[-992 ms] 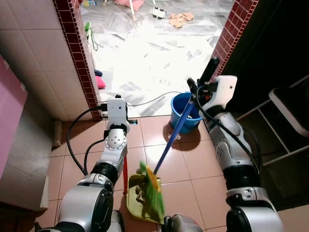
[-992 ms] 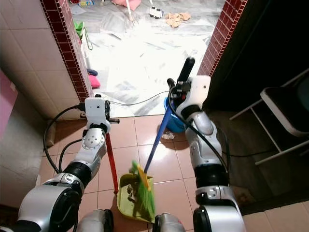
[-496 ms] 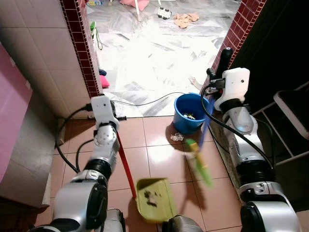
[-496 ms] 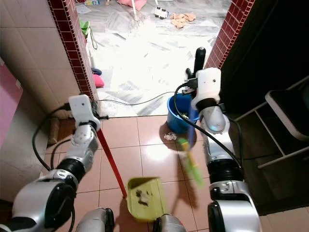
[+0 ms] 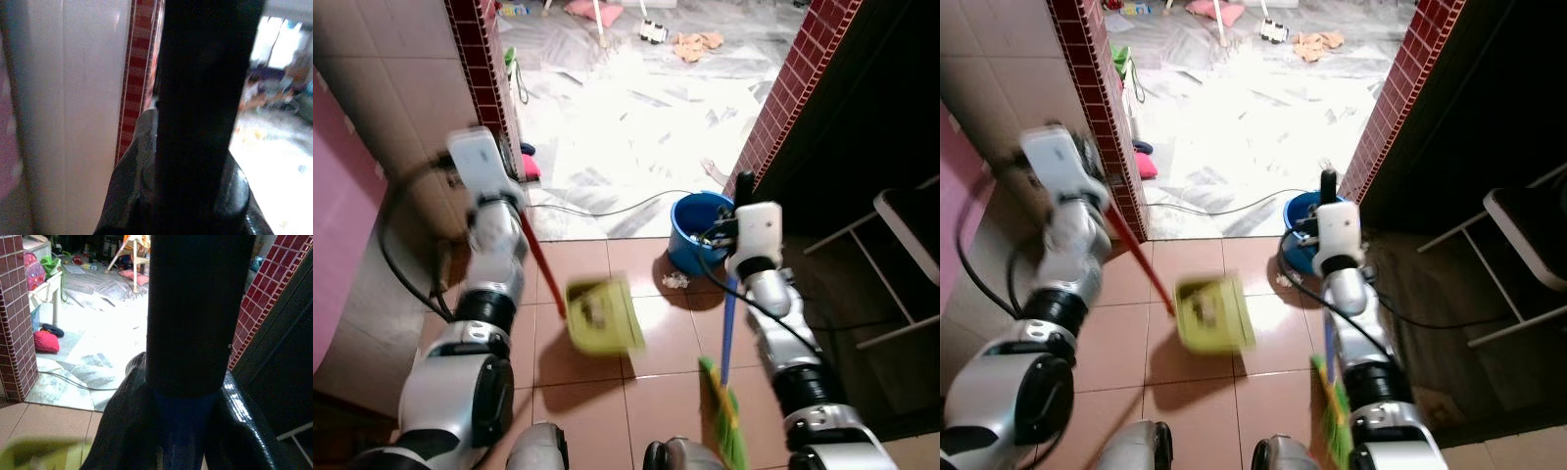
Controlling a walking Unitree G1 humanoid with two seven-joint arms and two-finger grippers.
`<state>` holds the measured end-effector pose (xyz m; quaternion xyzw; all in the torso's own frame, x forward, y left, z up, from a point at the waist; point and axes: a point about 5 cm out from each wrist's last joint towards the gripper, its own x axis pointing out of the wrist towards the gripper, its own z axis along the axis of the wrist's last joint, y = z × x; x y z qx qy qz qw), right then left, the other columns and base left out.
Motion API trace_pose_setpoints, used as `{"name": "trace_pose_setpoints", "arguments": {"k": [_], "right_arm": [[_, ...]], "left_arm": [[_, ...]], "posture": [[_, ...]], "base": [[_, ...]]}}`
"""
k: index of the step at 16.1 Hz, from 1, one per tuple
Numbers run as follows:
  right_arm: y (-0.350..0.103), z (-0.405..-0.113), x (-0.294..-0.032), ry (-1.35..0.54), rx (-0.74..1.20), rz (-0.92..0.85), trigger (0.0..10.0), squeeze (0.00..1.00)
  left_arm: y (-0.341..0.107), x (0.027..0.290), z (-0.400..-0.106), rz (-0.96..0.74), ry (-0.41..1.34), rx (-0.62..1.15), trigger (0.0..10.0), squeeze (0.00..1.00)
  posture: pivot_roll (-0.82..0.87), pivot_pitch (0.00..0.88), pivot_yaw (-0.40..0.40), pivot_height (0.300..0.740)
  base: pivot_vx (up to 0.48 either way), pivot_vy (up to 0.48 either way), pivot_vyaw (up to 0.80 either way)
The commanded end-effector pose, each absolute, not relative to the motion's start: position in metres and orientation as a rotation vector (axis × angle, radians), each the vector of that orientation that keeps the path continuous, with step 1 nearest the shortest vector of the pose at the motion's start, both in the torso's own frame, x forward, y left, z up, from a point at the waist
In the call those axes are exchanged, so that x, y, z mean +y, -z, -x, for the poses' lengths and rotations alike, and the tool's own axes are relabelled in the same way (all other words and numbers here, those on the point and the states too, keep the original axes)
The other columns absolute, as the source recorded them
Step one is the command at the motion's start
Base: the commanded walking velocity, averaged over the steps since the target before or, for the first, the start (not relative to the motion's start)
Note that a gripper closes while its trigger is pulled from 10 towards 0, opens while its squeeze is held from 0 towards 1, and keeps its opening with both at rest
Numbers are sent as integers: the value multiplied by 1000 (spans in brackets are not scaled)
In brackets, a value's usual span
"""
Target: Sweep floor
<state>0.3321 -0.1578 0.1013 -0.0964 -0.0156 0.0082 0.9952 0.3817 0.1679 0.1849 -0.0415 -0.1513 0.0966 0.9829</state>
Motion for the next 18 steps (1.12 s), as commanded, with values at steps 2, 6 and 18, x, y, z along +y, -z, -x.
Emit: {"name": "trace_pose_setpoints", "arguments": {"k": [2, 6, 18], "right_arm": [[-106, -336, -152, -11, -61, 224, 10000, 0], [-101, -337, -151, -21, -28, 228, 10000, 0], [-99, -338, -142, -95, -19, 246, 10000, 0]], "left_arm": [[-231, 161, -381, 29, -137, -486, 10000, 0], [-256, 163, -376, 46, -170, -554, 10000, 0], [-301, 156, -367, 181, -178, -677, 10000, 0]], "posture": [[-27, 0, -22, 740], [-21, 0, -20, 740], [-48, 0, -36, 740]], "base": [[0, 0, -400], [0, 0, -800], [247, 0, -363]]}}
